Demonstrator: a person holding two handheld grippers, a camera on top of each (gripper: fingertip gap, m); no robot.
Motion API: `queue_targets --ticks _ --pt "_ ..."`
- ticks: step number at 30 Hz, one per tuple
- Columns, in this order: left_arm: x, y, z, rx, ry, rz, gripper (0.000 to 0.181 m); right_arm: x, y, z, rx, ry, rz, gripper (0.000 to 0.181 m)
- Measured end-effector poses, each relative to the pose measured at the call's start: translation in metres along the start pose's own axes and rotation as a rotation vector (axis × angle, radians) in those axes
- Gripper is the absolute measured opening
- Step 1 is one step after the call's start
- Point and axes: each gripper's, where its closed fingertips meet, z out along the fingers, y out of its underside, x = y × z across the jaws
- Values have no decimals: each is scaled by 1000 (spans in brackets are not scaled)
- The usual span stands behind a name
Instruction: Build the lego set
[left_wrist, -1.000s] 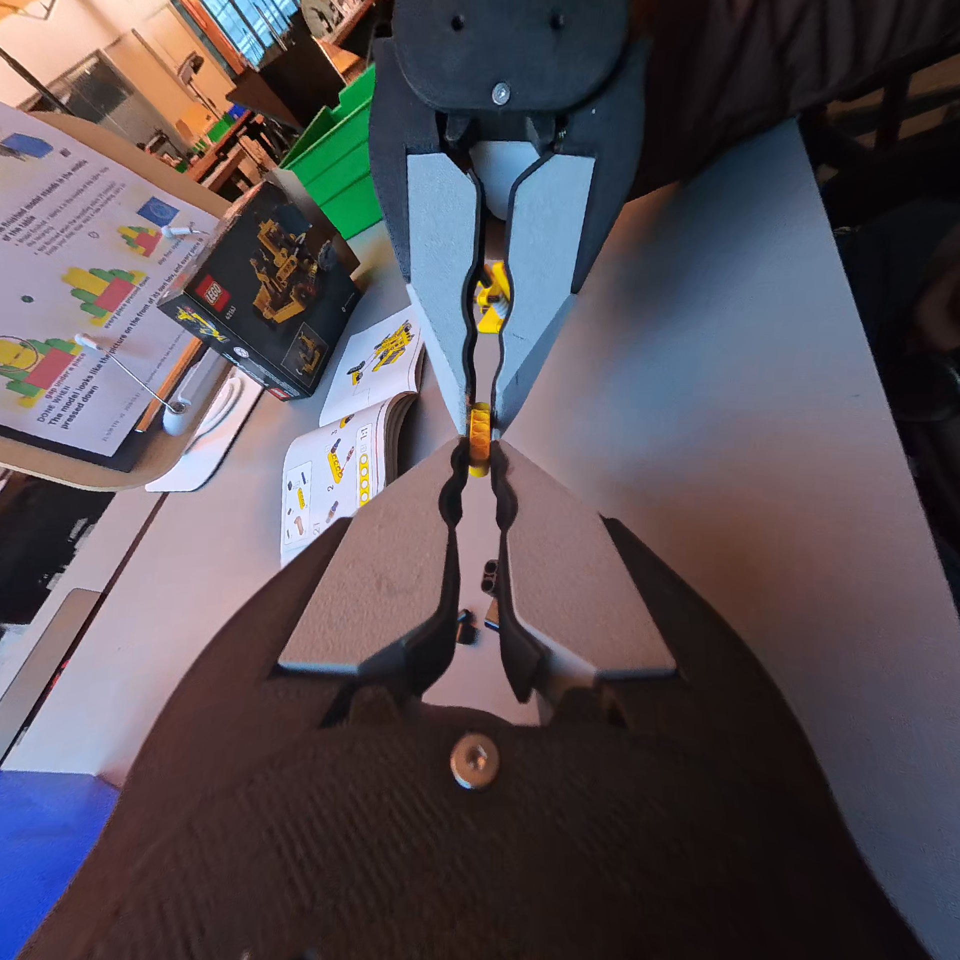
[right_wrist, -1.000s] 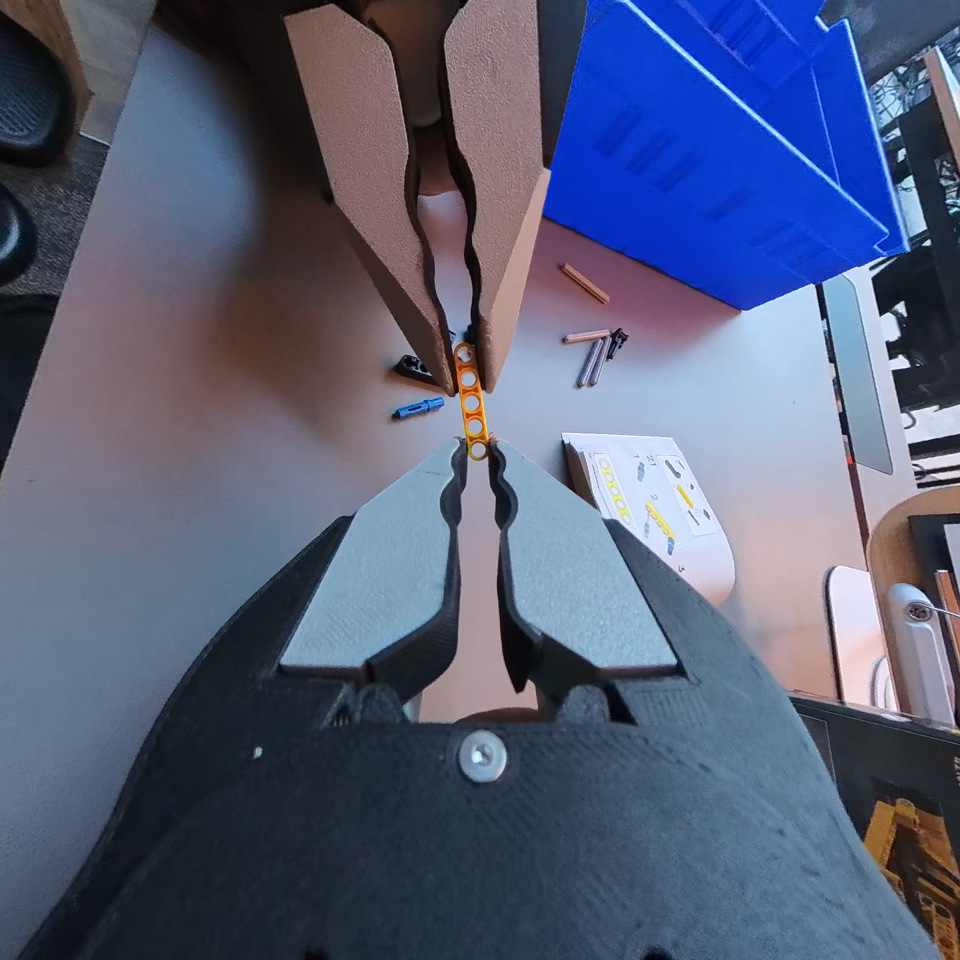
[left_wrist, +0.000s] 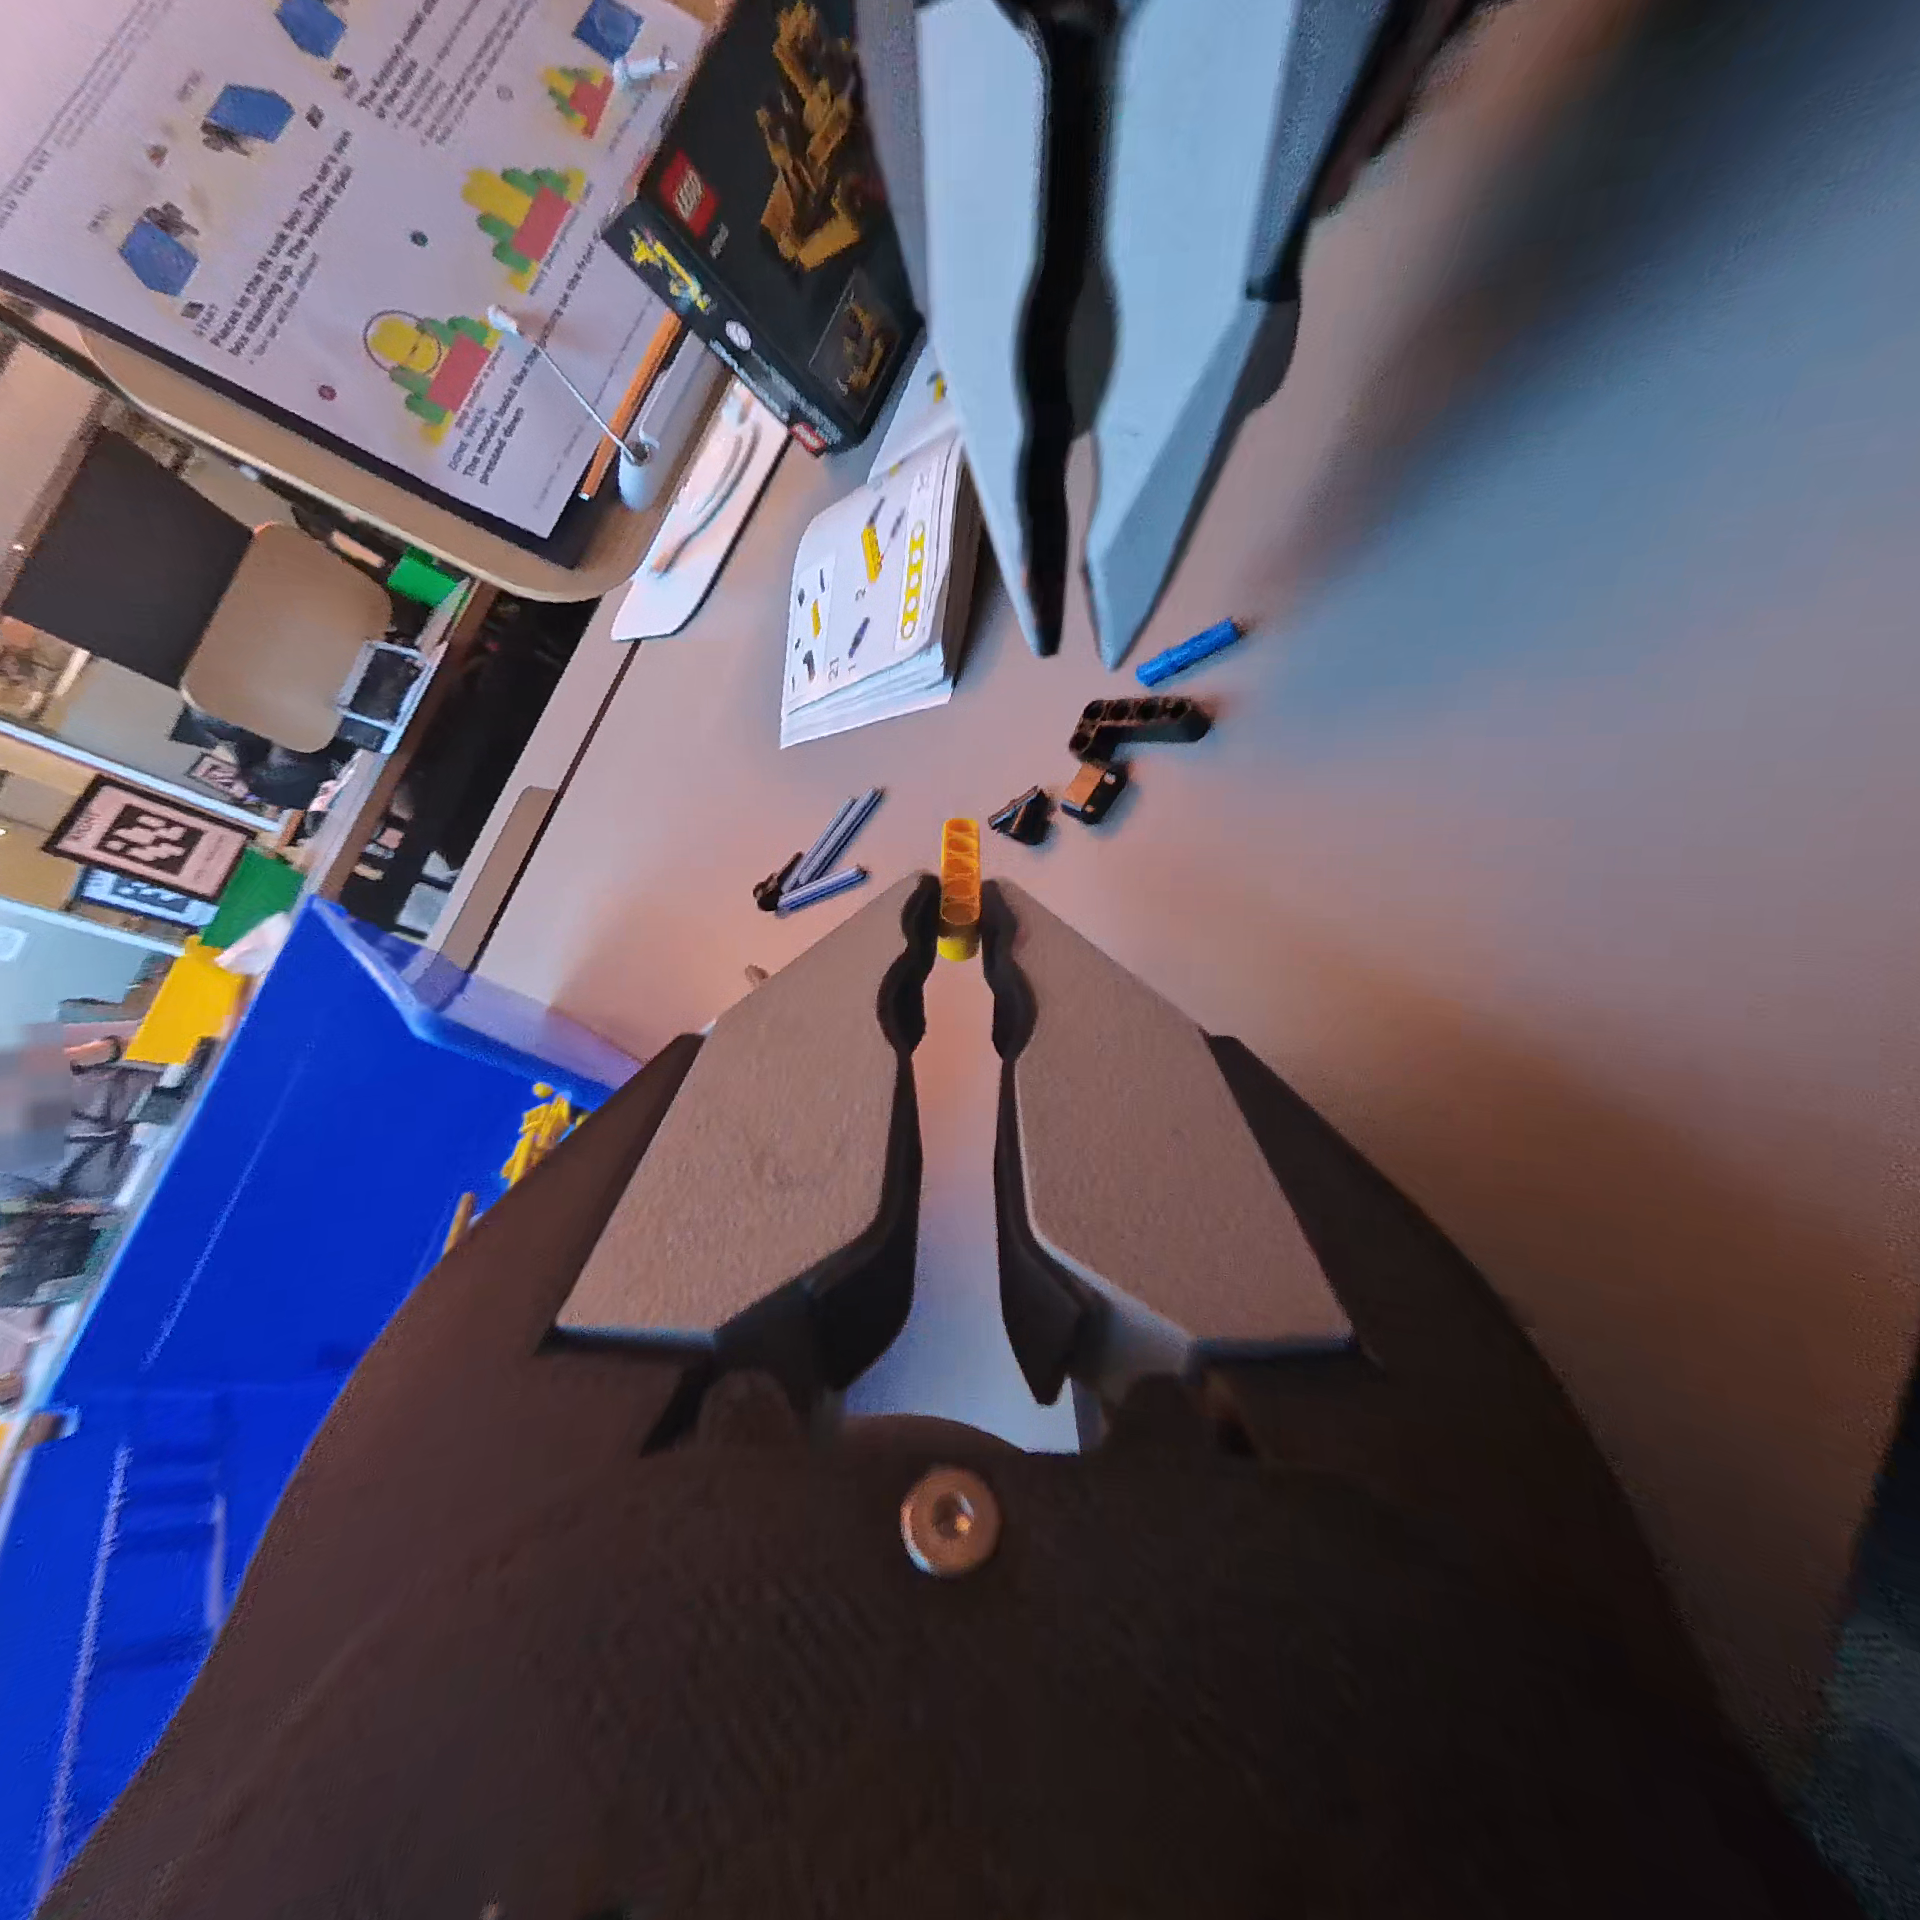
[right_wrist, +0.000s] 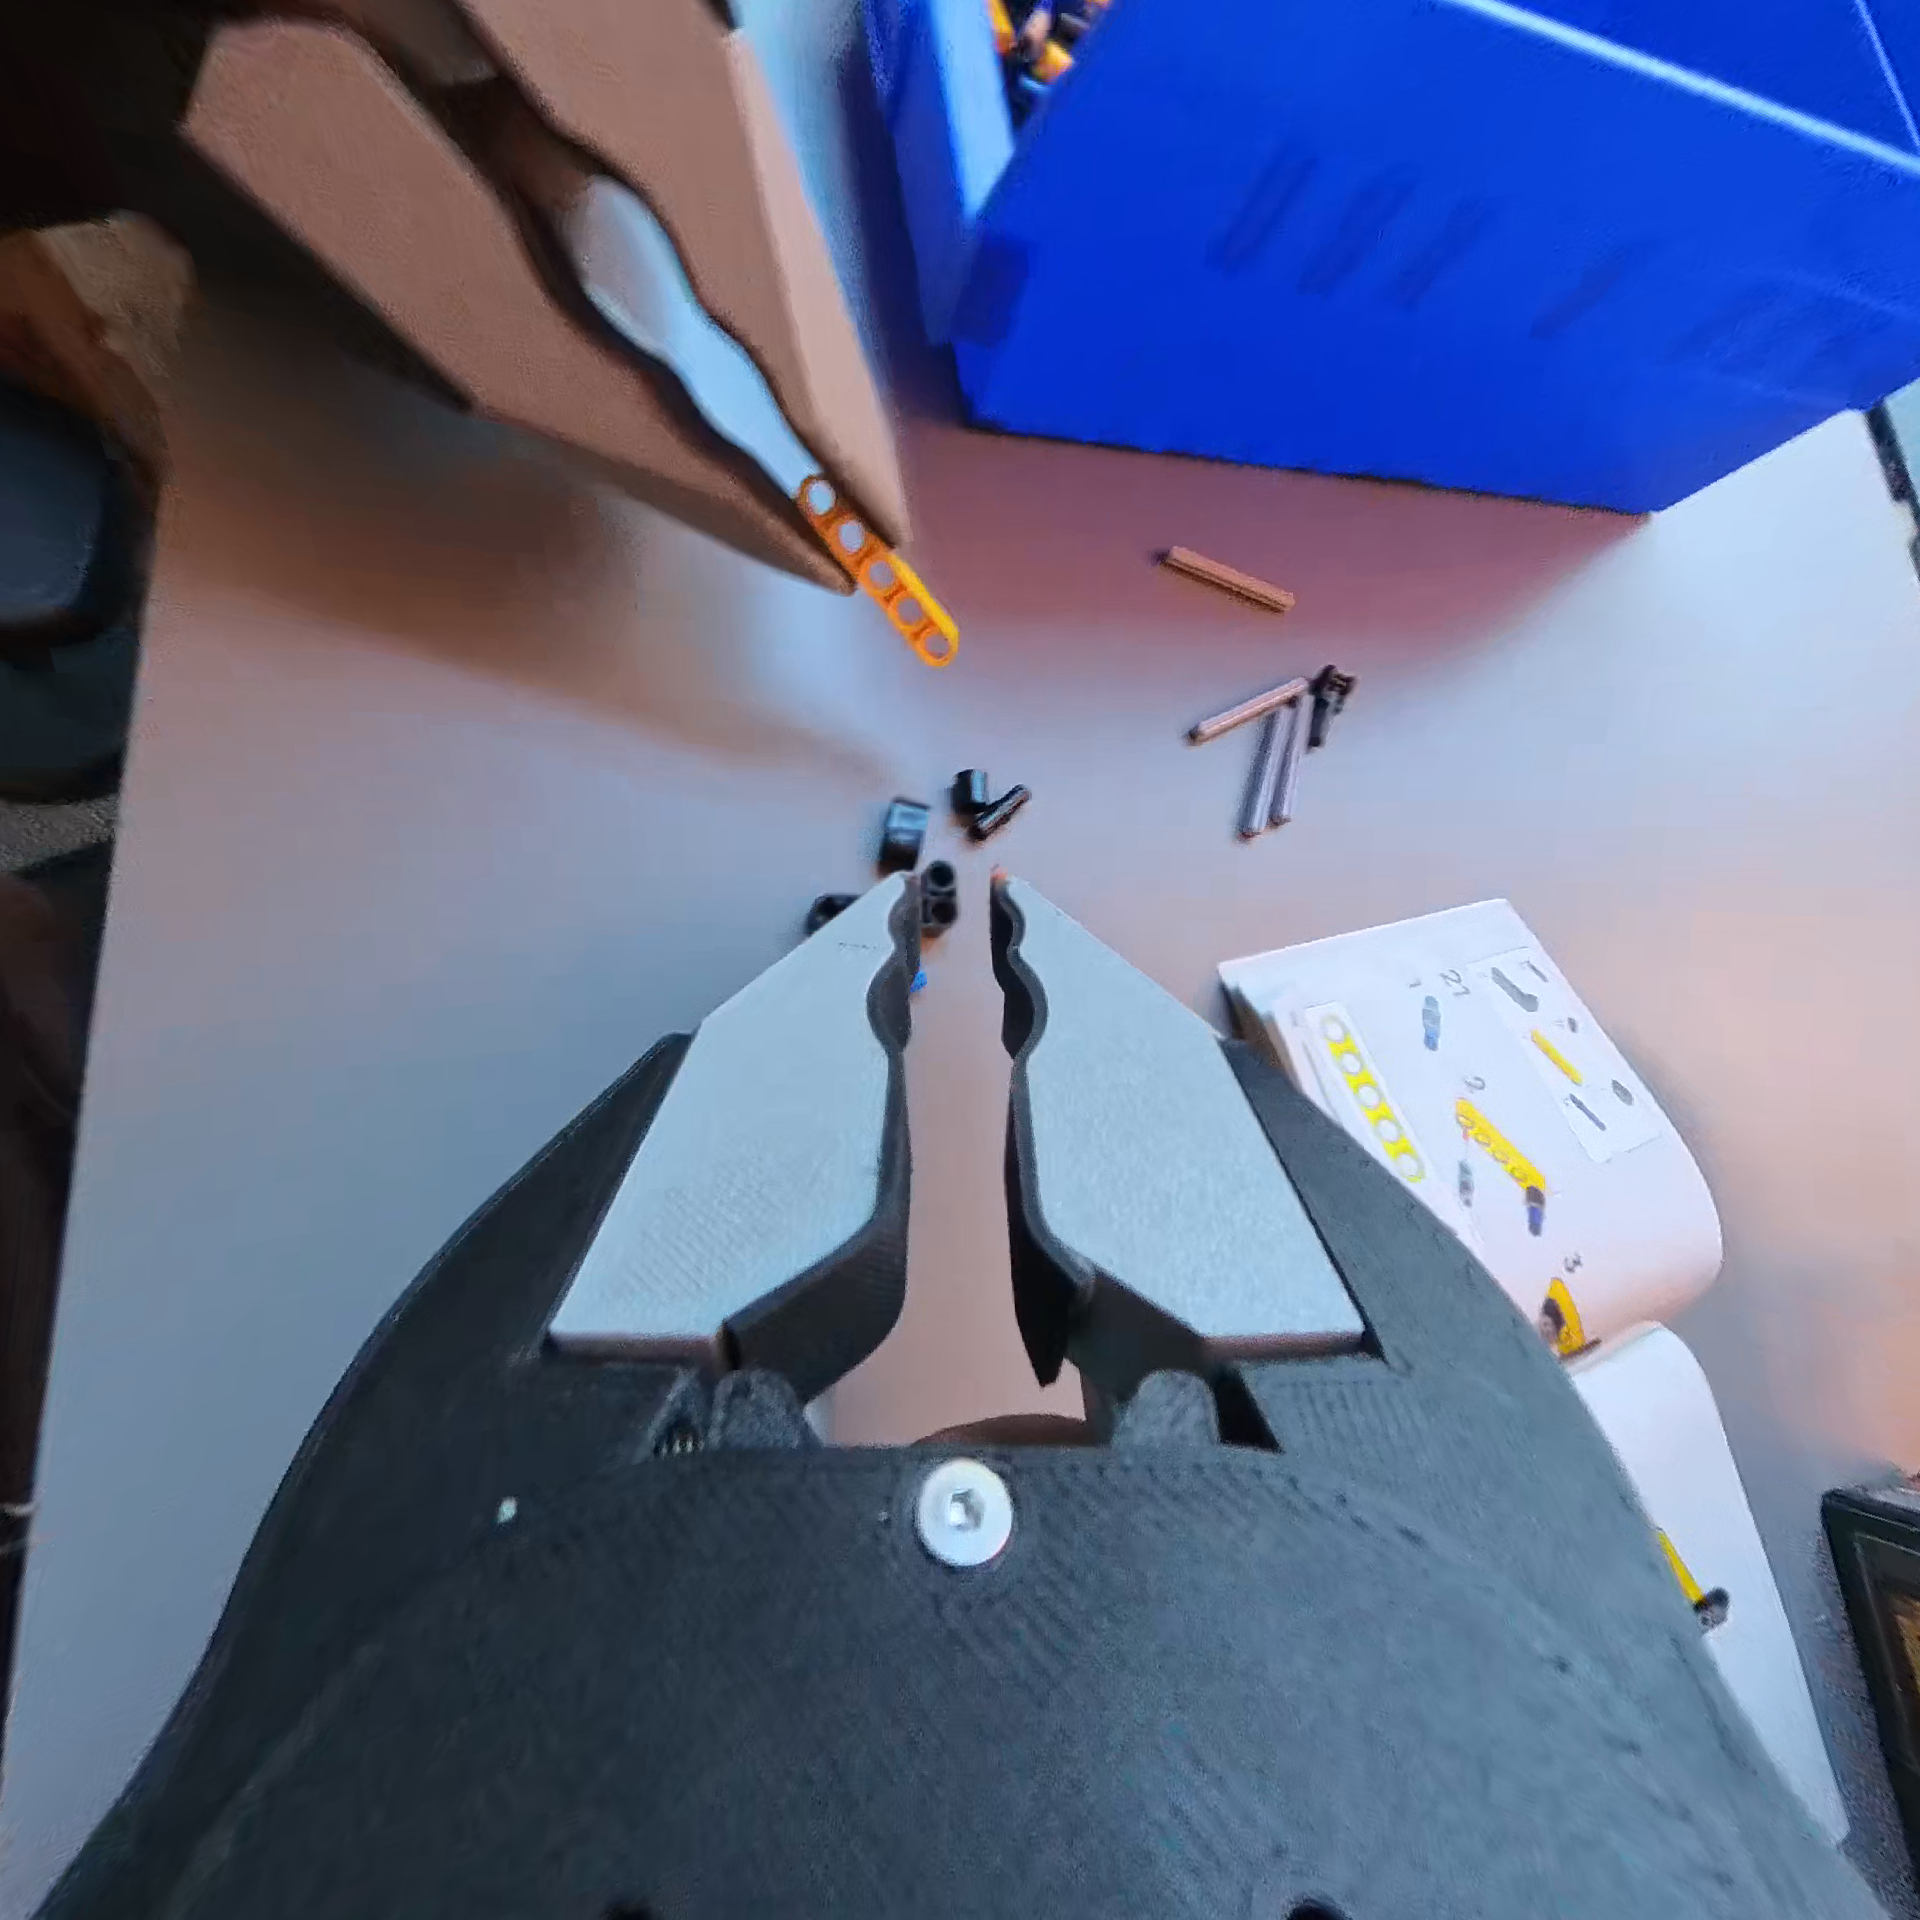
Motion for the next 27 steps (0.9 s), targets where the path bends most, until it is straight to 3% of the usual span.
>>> queue_targets --ticks 5,9,12,19,27 --pt "-6 6 6 -36 -84 72 6 27 -2 6 -11 60 86 6" --pt "-17 8 8 -48 -174 91 6 18 -9 14 19 -22 141 6" --pt "-23 8 7 -50 -219 93 6 13 -7 18 -5 7 77 6" --pt "-30 3 0 -9 -266 76 6 13 -12 0 172 37 92 0" --pt "-35 3 -3 8 -277 47 6 16 -2 12 122 40 84 1"
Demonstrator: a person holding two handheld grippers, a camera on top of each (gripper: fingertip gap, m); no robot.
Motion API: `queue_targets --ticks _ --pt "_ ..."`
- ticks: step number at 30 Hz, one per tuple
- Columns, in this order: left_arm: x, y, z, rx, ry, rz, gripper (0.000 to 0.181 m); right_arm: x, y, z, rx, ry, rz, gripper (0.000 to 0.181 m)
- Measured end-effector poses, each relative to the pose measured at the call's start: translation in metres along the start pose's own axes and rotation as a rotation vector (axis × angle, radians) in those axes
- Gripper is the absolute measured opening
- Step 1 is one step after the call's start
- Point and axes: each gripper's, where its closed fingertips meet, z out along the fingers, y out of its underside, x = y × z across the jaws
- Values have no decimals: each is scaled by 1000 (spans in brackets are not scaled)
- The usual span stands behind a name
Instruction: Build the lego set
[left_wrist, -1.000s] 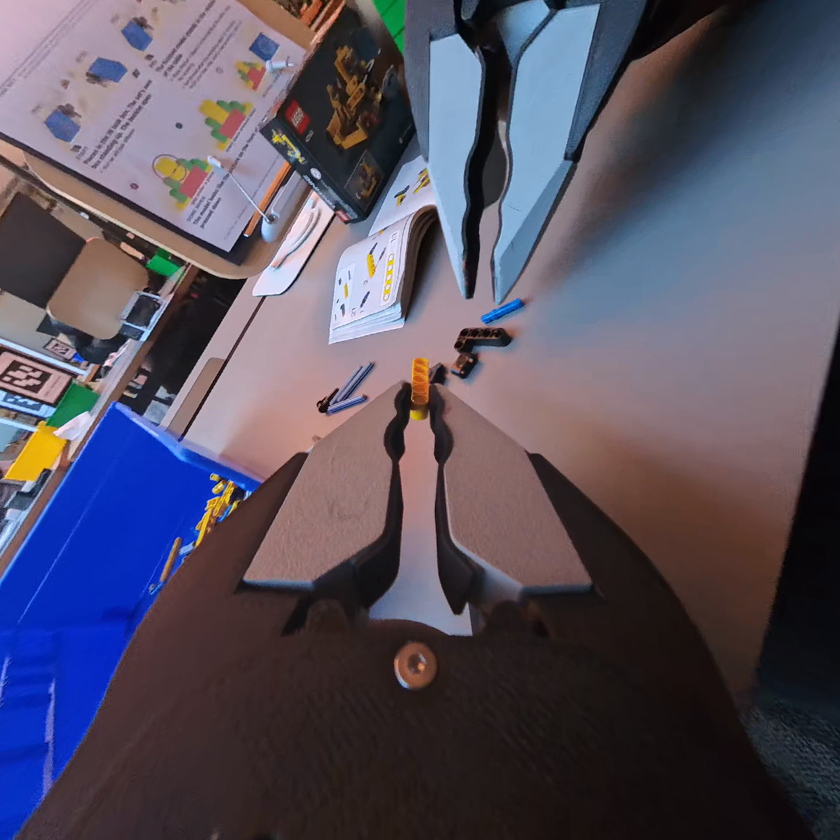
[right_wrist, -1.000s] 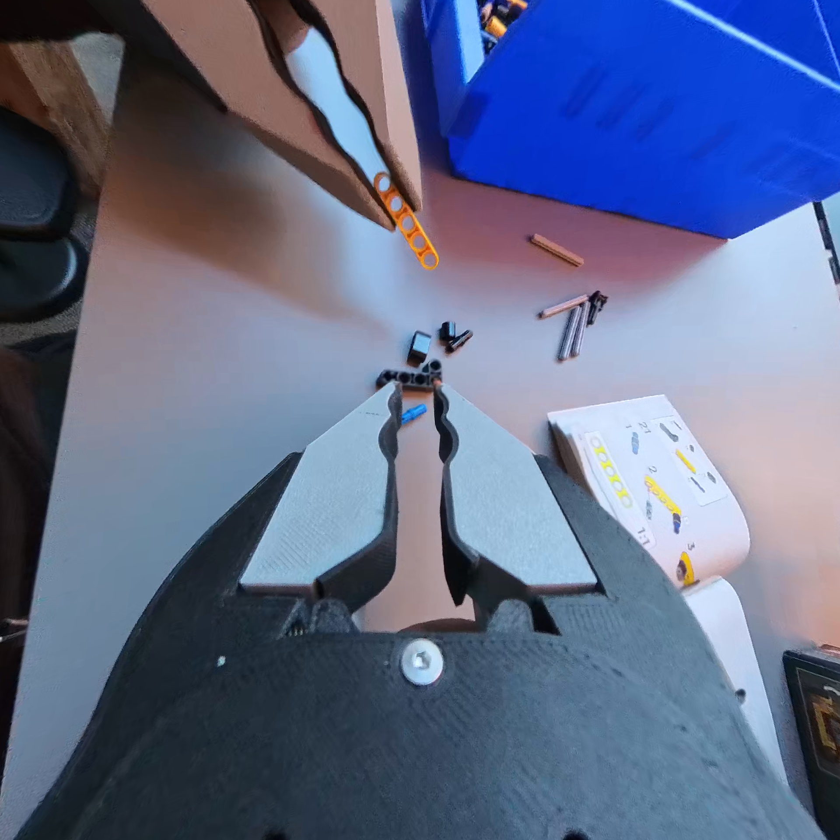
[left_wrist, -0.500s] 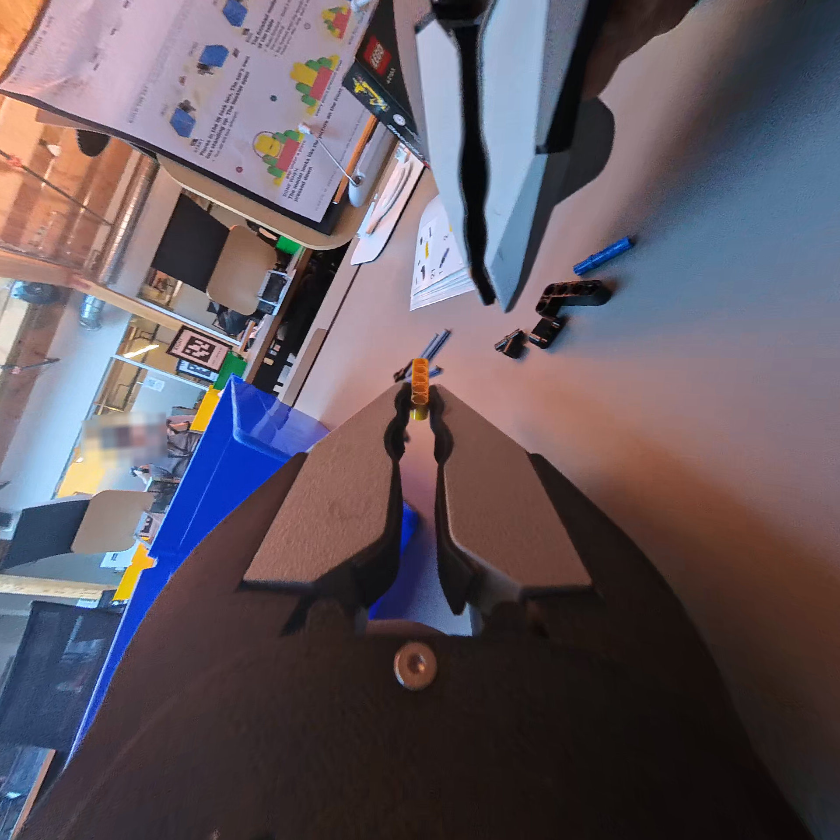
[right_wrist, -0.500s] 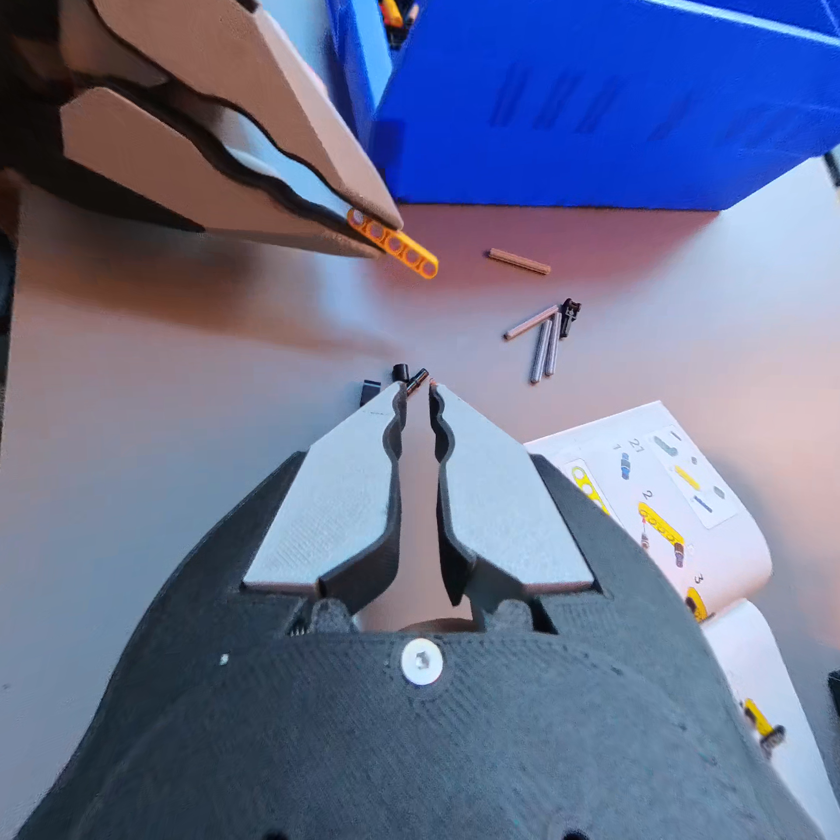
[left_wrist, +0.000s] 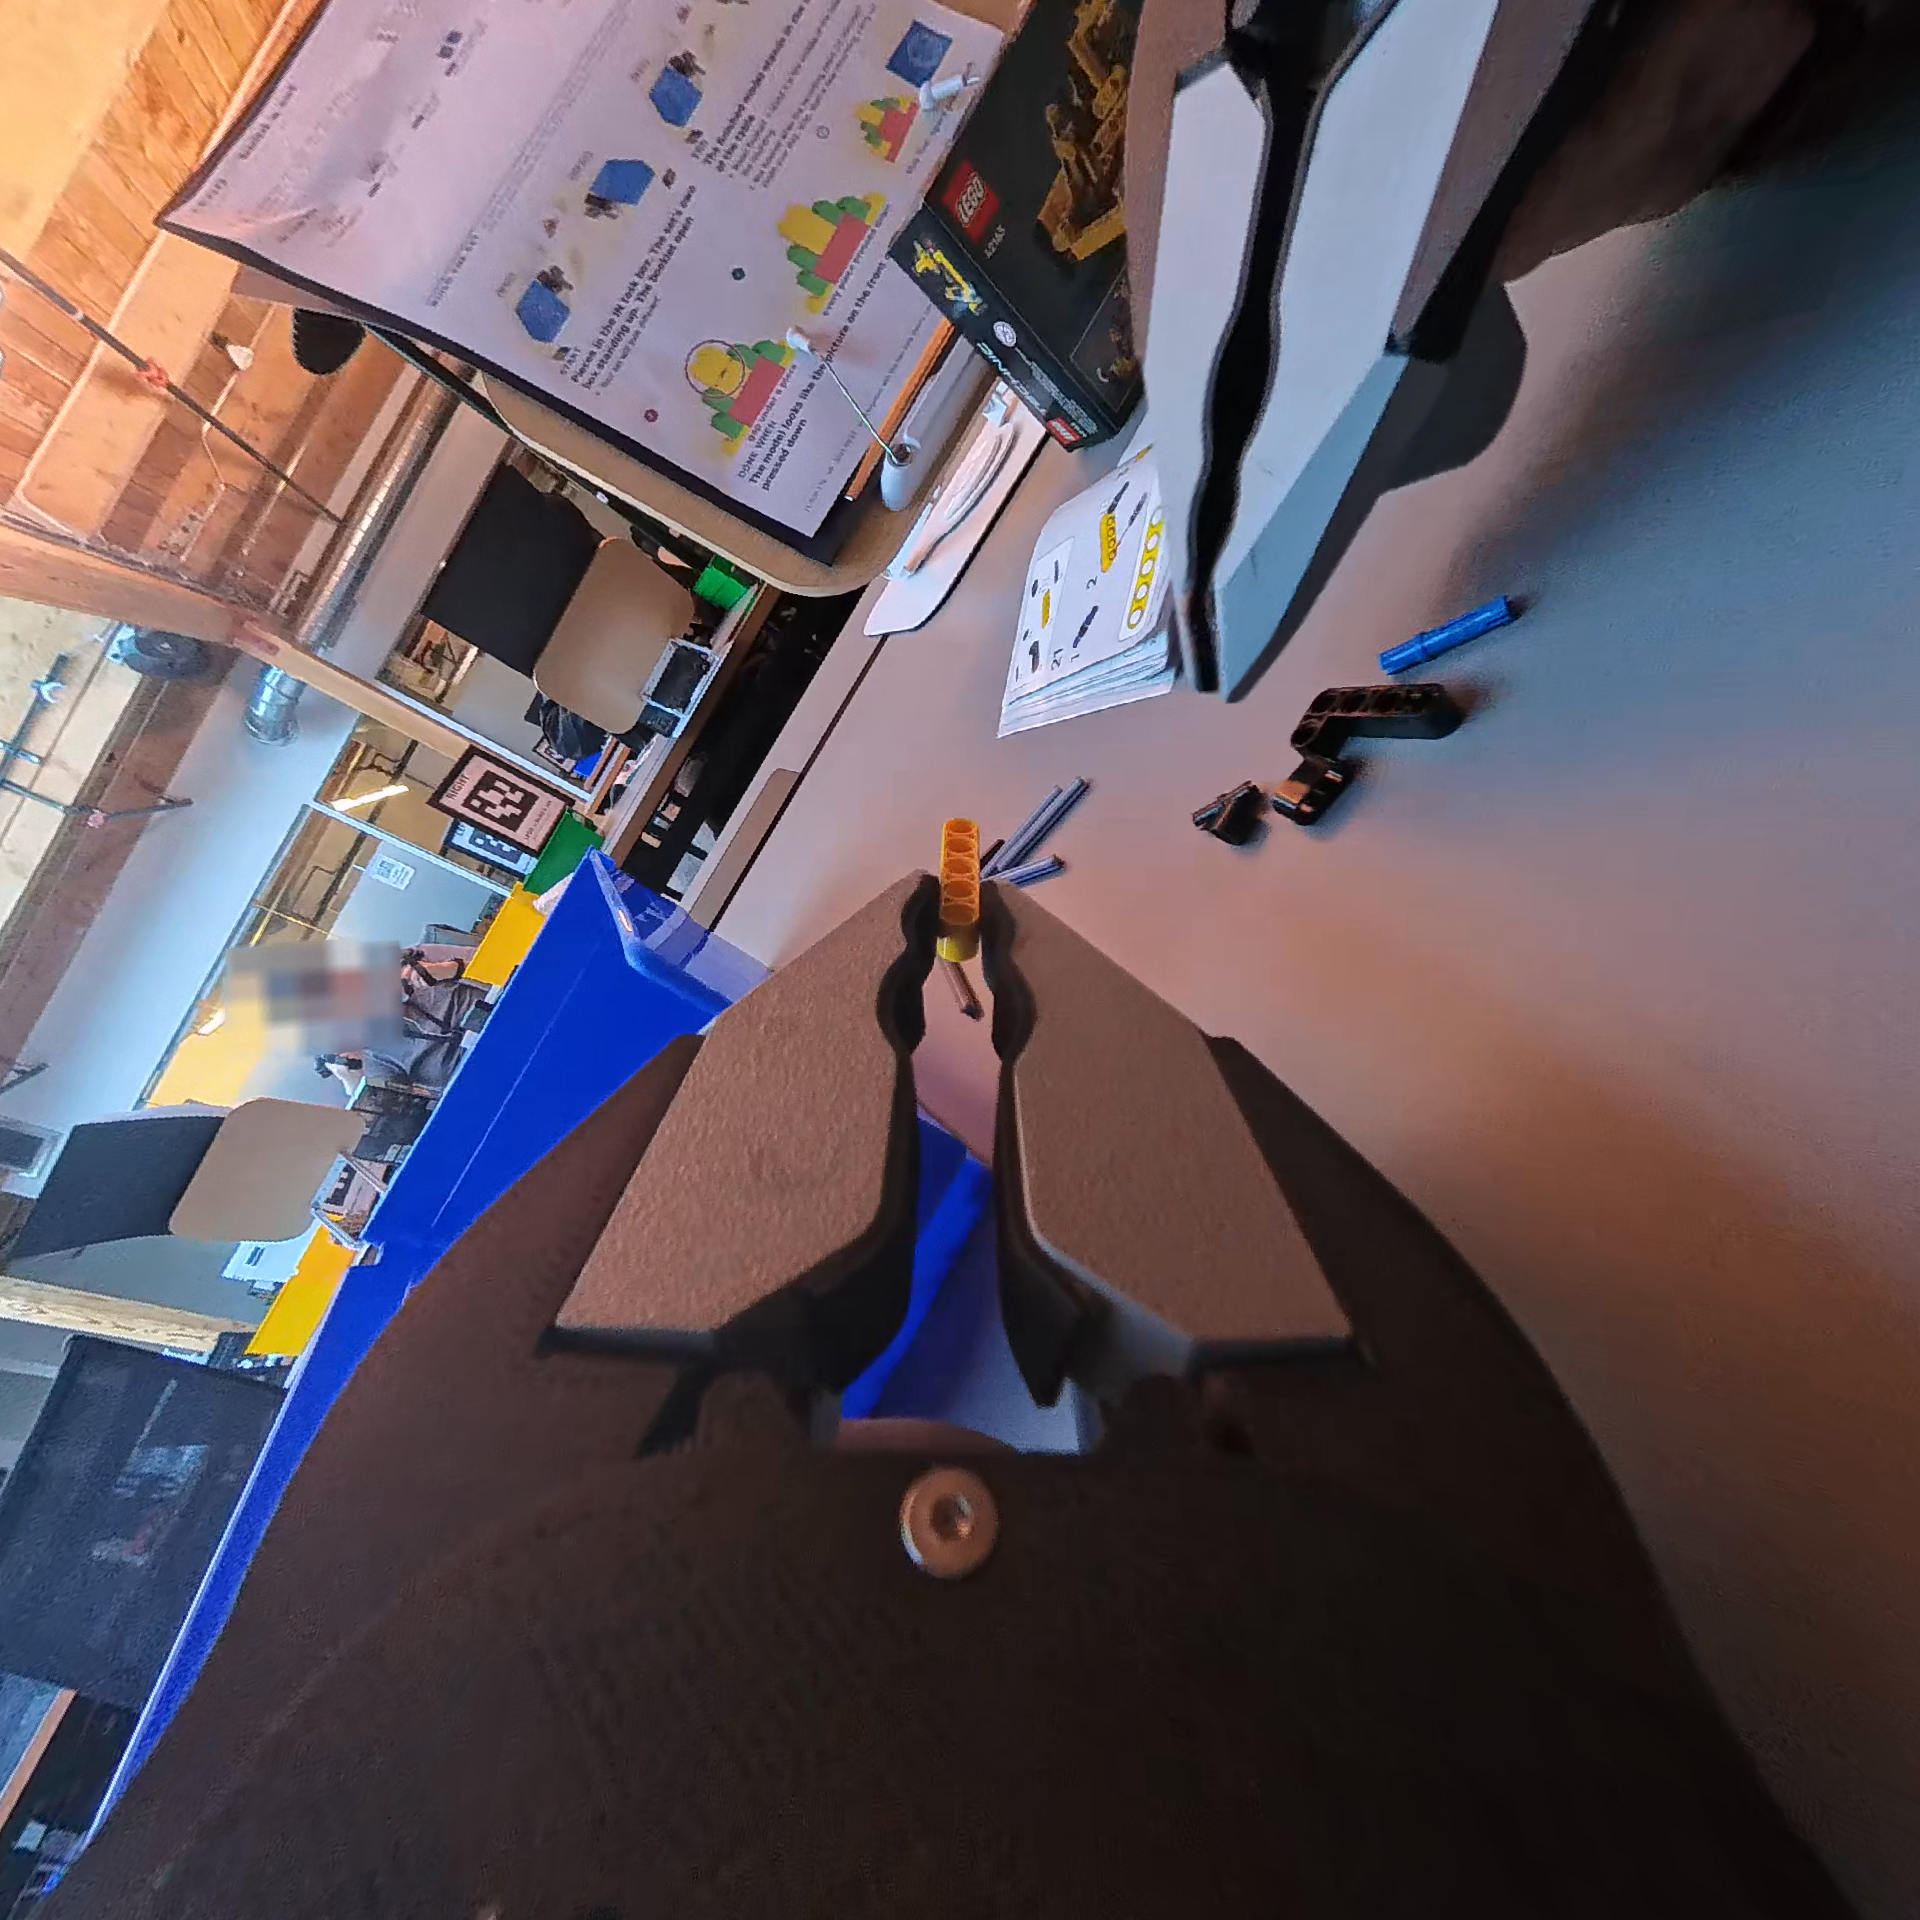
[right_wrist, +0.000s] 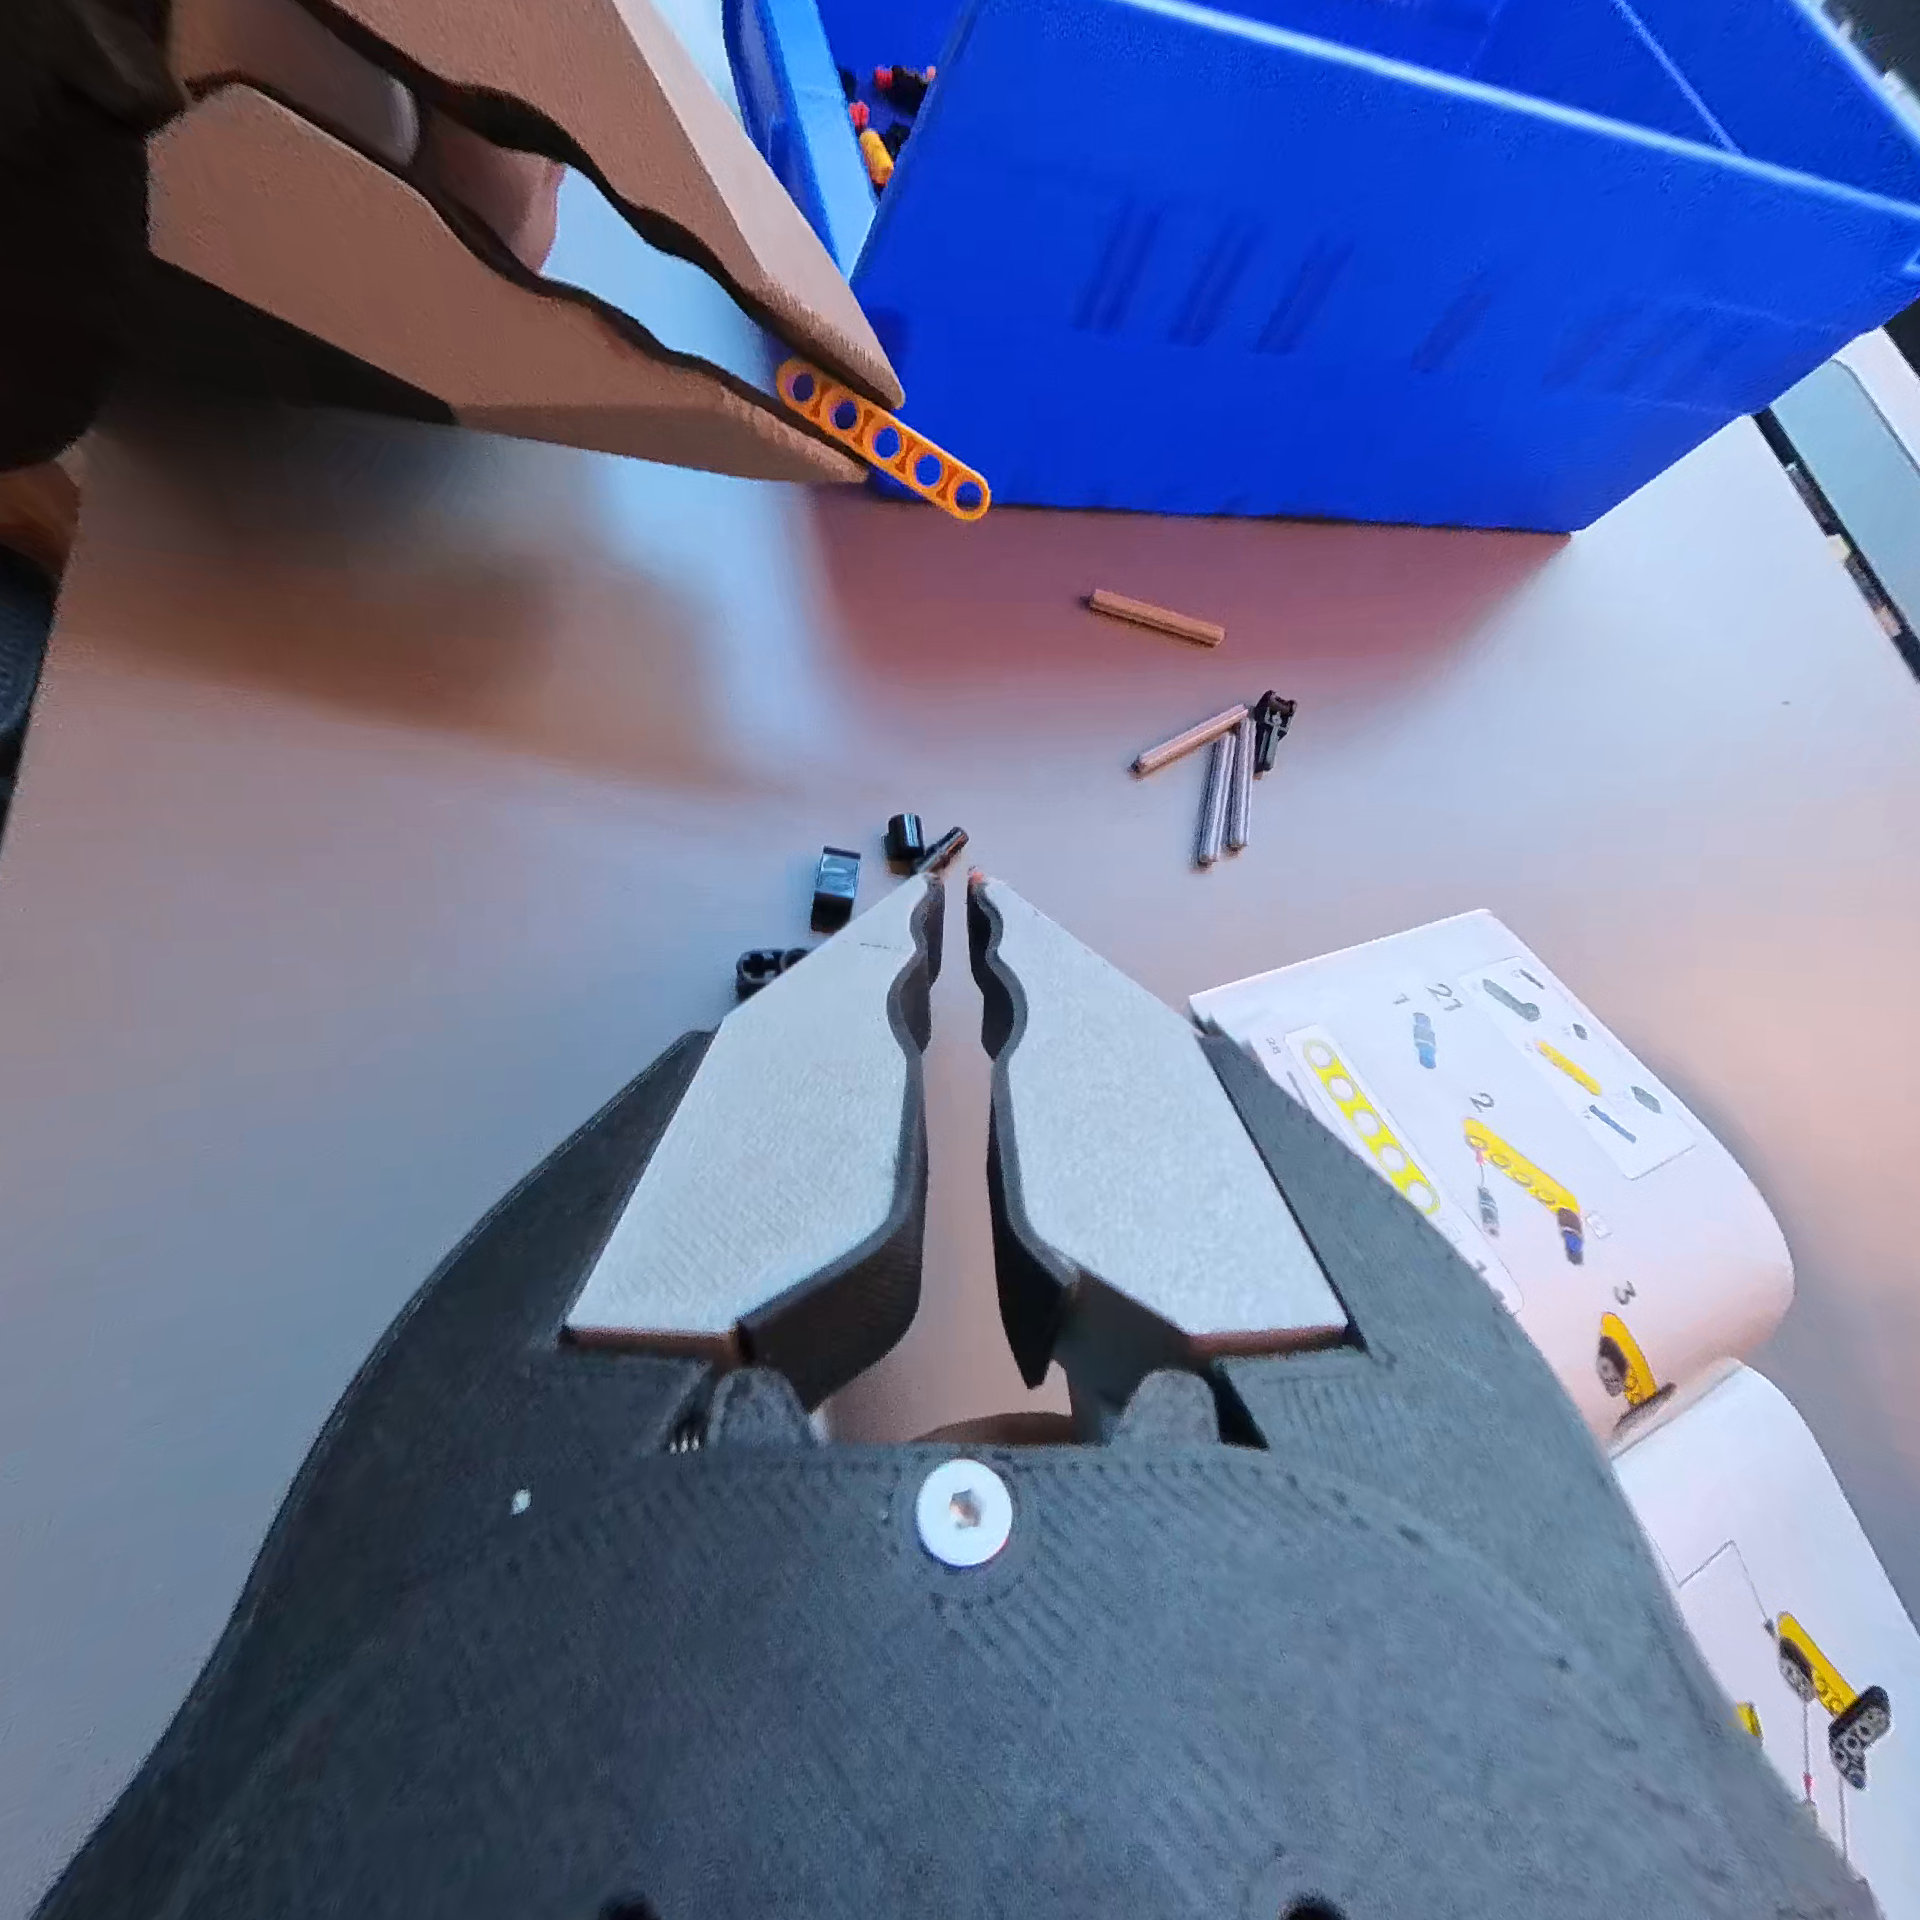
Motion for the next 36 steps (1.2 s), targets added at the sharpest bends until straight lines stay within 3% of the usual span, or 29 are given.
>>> queue_targets --ticks 9,23,36 --pt "0 8 5 -56 7 -5 6 -5 -1 7 -21 -57 29 5" --pt "-8 4 -1 -17 -23 -38 6 -14 0 24 -127 -68 -56 4" --pt "-9 5 -1 -19 -19 -53 6 -14 3 25 -124 -84 -31 6"
